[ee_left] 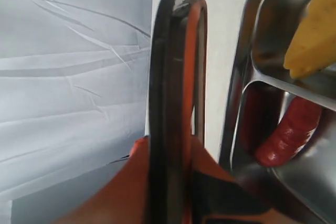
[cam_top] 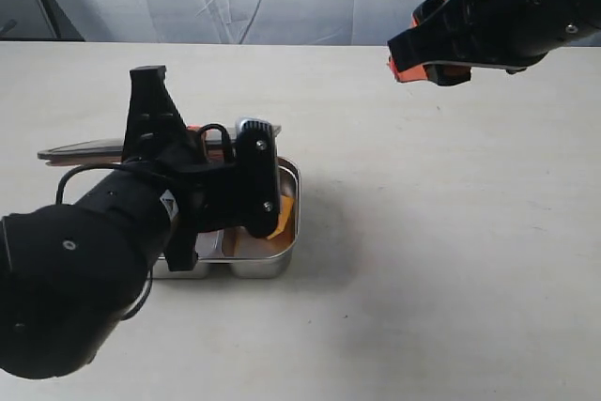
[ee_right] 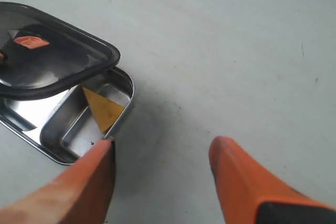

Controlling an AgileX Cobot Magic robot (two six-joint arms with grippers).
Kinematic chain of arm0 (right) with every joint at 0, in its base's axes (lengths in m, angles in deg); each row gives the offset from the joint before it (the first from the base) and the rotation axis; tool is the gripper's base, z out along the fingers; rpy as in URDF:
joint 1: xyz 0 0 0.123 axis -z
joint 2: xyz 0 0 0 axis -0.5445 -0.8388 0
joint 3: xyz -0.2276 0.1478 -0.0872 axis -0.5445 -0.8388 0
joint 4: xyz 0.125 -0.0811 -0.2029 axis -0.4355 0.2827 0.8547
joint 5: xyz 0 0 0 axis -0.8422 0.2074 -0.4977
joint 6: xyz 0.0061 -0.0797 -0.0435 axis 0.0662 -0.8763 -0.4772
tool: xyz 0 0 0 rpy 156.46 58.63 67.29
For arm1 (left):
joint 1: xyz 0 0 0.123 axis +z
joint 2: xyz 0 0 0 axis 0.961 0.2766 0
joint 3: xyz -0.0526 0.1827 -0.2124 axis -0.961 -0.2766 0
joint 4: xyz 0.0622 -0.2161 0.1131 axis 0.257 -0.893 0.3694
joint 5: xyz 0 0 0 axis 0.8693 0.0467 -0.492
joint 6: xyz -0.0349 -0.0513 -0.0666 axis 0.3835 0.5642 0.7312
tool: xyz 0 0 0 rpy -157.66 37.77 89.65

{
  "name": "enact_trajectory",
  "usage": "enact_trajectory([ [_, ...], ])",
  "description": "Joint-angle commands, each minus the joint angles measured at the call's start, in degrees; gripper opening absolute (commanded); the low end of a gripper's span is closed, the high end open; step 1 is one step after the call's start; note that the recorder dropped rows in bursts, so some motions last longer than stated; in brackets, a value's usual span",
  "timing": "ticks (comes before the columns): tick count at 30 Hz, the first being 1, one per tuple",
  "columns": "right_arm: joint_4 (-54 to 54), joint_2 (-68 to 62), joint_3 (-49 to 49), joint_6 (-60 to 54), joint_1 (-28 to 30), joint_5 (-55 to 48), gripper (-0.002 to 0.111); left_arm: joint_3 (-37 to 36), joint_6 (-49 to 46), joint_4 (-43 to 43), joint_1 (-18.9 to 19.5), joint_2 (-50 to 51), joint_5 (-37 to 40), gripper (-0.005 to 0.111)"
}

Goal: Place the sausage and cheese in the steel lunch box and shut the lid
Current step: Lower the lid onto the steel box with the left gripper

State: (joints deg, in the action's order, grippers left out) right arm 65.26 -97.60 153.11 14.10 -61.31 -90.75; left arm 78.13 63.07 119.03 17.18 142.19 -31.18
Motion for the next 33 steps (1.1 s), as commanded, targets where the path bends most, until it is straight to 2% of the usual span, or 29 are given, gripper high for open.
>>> enact_trajectory([
  [1, 1.5, 0.3, 0.0, 0.1, 0.3, 0.2, 0.054, 0.4, 3.1, 1.0, -0.5, 1.4, 1.1, 0.0],
  [9, 3.8, 0.3, 0.0, 1.4, 0.3, 0.2, 0.054, 0.4, 3.9, 5.4, -4.0, 5.2, 2.2, 0.0],
  [13, 3.8, 0.3, 0.0, 1.4, 0.3, -0.2, 0.054, 0.4, 6.0, 6.0, -4.1, 7.8, 5.0, 0.0],
  [25, 3.8, 0.3, 0.0, 1.5, 0.3, -0.5, 0.054, 0.4, 9.1, 5.7, -4.1, 11.6, 3.9, 0.0],
  [33, 3.7, 0.3, 0.0, 2.0, 0.3, -0.9, 0.054, 0.4, 9.2, -0.5, -4.1, 11.7, -3.1, 0.0],
])
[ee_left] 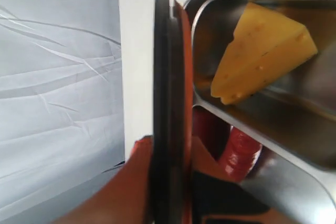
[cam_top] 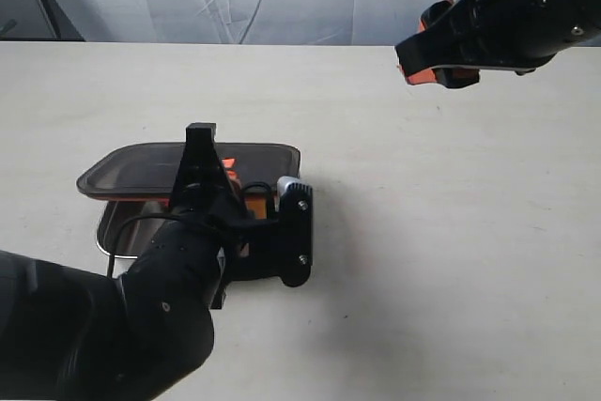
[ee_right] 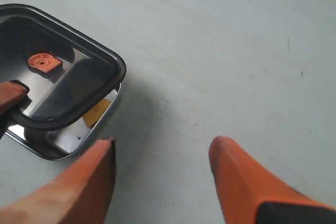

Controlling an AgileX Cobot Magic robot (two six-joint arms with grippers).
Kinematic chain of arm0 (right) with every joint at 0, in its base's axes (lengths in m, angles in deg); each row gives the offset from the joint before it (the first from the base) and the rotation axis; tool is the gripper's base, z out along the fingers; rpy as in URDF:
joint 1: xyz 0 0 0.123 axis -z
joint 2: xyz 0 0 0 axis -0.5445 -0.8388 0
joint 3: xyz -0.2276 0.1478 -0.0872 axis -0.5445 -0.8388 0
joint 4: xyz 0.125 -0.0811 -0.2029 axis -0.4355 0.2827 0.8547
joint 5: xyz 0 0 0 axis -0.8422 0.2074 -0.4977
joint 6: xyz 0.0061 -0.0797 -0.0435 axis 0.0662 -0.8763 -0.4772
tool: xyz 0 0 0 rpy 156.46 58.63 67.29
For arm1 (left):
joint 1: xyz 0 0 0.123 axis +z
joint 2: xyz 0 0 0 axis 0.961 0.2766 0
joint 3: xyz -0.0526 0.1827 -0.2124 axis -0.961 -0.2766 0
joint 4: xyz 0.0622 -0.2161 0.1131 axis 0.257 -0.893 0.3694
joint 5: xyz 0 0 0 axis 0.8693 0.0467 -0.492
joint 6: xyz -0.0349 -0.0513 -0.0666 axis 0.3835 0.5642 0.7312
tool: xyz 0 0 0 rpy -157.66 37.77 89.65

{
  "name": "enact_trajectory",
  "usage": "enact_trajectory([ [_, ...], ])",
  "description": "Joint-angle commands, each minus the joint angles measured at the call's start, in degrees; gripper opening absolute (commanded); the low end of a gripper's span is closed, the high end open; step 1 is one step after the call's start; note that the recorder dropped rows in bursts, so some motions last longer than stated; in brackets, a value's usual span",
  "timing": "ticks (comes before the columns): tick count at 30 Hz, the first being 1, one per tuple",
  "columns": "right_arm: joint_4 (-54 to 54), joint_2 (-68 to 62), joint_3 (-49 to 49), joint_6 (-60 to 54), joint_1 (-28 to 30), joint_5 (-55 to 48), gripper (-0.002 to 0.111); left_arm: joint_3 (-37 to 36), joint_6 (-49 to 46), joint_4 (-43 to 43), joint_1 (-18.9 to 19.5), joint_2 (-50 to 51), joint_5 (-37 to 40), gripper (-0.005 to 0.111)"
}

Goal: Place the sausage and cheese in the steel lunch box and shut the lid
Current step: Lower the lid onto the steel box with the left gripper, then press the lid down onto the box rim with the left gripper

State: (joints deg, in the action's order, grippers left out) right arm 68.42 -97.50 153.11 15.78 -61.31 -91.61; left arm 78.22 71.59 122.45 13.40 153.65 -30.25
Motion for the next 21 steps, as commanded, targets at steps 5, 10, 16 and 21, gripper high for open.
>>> enact_trajectory([
  [5, 0.5, 0.3, 0.0, 0.6, 0.3, 0.0, 0.054, 0.3, 0.7, -6.5, -0.3, 0.3, -4.4, 0.0],
  [10, 0.5, 0.3, 0.0, 0.7, 0.3, -0.8, 0.054, 0.3, 0.9, -6.7, -0.3, 0.3, -4.9, 0.0],
  [16, 0.5, 0.3, 0.0, 0.7, 0.3, -1.1, 0.054, 0.3, 0.9, -7.9, -0.3, 0.3, -7.5, 0.001],
  [21, 0.5, 0.3, 0.0, 0.7, 0.3, -1.1, 0.054, 0.3, 0.9, -10.3, -0.3, 0.3, -8.0, 0.009],
])
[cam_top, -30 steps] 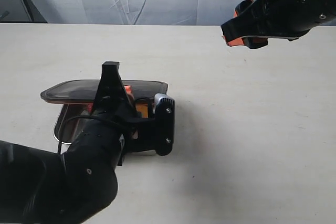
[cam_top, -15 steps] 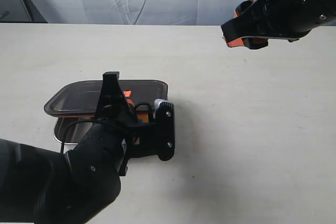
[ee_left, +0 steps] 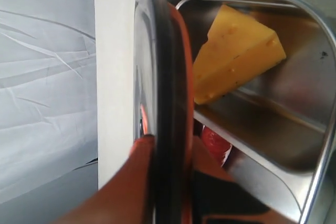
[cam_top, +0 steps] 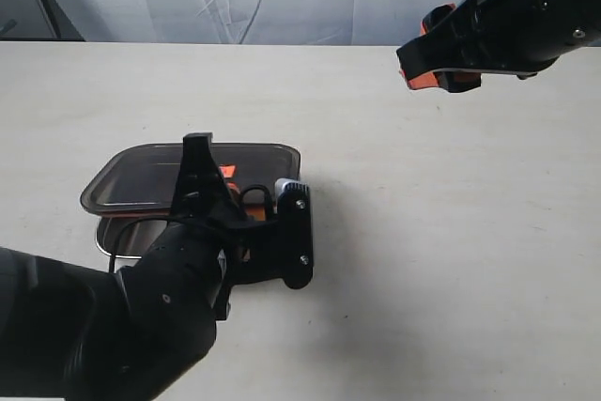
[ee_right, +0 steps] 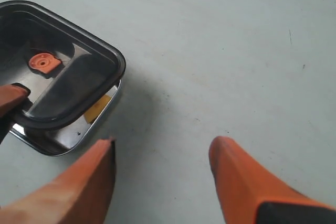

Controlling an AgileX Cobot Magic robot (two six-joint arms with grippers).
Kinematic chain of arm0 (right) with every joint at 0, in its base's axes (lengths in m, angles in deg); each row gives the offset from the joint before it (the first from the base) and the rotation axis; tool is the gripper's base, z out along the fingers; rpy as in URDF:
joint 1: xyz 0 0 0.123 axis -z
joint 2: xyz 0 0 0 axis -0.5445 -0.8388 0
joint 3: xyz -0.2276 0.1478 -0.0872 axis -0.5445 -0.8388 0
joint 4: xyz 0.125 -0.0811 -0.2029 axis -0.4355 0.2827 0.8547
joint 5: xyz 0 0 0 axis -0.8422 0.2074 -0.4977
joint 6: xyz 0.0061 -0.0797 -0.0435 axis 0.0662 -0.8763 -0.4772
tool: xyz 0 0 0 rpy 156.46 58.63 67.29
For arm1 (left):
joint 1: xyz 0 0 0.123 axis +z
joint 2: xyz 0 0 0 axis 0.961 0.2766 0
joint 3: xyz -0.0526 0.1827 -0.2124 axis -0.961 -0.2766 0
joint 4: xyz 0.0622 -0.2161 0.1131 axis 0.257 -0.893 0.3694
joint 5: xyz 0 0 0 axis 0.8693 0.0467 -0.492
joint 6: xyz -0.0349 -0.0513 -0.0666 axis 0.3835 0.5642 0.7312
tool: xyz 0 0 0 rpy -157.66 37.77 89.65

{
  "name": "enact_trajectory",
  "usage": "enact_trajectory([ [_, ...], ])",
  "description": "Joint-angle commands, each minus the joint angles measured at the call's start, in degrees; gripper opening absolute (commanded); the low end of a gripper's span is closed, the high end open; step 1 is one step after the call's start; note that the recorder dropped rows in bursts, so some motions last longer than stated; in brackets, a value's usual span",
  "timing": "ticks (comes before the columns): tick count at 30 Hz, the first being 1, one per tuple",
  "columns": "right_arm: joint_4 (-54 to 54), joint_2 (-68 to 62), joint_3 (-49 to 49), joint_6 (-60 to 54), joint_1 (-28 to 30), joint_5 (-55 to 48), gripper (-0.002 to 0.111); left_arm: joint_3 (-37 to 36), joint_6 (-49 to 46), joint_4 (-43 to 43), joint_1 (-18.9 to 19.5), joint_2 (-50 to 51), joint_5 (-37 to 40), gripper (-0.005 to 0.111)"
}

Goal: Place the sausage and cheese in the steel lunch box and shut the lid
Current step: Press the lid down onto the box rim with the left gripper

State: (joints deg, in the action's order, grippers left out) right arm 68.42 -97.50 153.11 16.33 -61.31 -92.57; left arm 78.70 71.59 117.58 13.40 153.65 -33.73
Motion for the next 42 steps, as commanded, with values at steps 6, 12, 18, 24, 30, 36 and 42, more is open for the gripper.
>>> enact_trajectory([
  [6, 0.6, 0.3, 0.0, 0.2, 0.3, 0.0, 0.054, -0.2, 0.3, -7.8, -0.3, 0.3, -5.1, 0.024],
  [12, 0.6, 0.3, 0.0, 0.2, 0.3, 0.3, 0.054, -0.2, -0.3, -7.8, -0.8, 0.3, -4.8, 0.039],
  [18, 0.9, 0.3, 0.0, 0.2, 0.3, 0.7, 0.054, 0.5, -1.3, -8.2, -1.3, -1.4, -4.8, 0.039],
  [24, 0.9, 0.3, 0.0, 0.2, 0.3, 0.9, 0.054, 2.2, -2.0, -12.5, -1.3, -3.5, -5.1, 0.039],
  [30, 0.9, 0.3, 0.0, 0.2, 0.3, 1.1, 0.054, 2.9, -6.8, -20.0, -1.3, -3.7, -5.9, 0.039],
  [36, 0.9, 0.3, 0.0, 0.2, 0.3, 1.1, 0.054, 2.9, -9.7, -25.3, -1.3, -3.9, -5.9, 0.039],
  [42, 0.9, 0.3, 0.0, 0.2, 0.3, 1.1, 0.054, 3.2, -12.8, -27.5, -1.3, -8.4, -4.4, 0.038],
])
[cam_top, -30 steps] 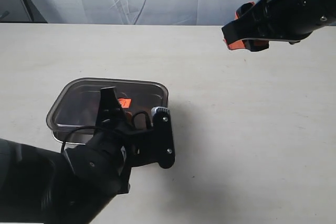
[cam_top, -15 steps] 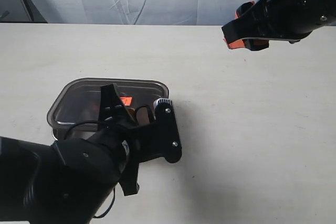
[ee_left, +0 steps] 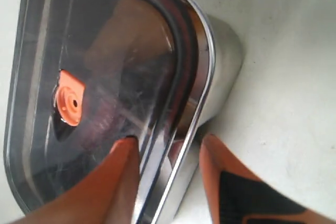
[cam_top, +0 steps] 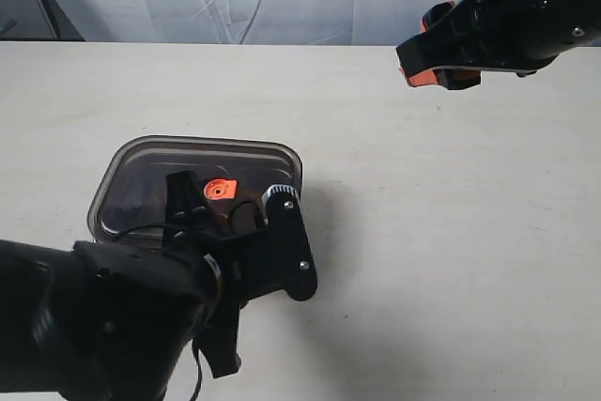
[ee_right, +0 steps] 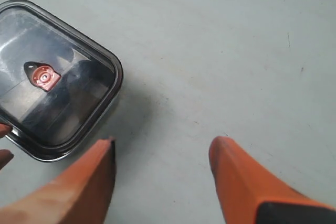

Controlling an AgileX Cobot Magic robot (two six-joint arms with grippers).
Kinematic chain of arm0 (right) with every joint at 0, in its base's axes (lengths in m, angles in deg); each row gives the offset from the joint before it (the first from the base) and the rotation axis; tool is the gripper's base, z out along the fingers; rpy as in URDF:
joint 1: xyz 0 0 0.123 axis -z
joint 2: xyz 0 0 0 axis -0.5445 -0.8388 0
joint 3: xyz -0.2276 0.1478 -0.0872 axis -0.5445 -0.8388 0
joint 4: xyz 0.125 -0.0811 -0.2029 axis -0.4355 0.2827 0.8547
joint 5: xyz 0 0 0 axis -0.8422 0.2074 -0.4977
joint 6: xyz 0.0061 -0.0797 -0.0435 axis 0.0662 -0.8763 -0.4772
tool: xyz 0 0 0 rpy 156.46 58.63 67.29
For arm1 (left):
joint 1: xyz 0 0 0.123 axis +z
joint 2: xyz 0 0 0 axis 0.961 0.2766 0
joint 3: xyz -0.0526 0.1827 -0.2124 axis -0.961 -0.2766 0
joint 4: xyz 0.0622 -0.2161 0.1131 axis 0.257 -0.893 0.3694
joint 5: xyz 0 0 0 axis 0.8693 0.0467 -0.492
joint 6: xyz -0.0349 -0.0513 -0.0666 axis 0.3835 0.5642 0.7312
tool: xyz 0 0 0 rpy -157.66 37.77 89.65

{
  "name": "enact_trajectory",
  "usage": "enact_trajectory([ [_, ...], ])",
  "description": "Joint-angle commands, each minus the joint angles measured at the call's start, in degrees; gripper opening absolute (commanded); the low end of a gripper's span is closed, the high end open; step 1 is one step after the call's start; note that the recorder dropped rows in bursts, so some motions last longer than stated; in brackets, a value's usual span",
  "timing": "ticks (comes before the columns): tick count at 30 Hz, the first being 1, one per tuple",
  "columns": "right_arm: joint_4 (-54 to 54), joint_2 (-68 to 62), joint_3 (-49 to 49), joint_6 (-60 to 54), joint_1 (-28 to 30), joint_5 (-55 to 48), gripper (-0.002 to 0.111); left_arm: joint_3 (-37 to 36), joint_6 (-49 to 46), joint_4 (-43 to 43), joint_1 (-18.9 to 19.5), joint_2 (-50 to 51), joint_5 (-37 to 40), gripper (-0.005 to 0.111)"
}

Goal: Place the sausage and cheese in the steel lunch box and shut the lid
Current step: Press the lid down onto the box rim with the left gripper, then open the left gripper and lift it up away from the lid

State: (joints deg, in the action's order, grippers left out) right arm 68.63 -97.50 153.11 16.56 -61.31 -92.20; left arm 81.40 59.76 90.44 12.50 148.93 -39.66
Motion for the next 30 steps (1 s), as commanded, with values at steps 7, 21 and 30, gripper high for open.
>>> enact_trajectory([
  [7, 0.6, 0.3, 0.0, -0.1, 0.3, 0.8, 0.054, 3.6, 12.6, 13.7, 0.9, -13.6, 2.2, 0.003],
  [21, -2.5, 0.3, 0.0, -0.1, 0.3, 3.9, 0.0, 10.2, 6.9, -12.8, 32.3, -14.3, -17.8, 0.0],
  [30, -6.2, -2.1, 0.0, -0.1, 0.3, 6.4, 0.0, 21.8, -23.1, -47.5, 44.0, -6.8, -9.4, 0.0],
])
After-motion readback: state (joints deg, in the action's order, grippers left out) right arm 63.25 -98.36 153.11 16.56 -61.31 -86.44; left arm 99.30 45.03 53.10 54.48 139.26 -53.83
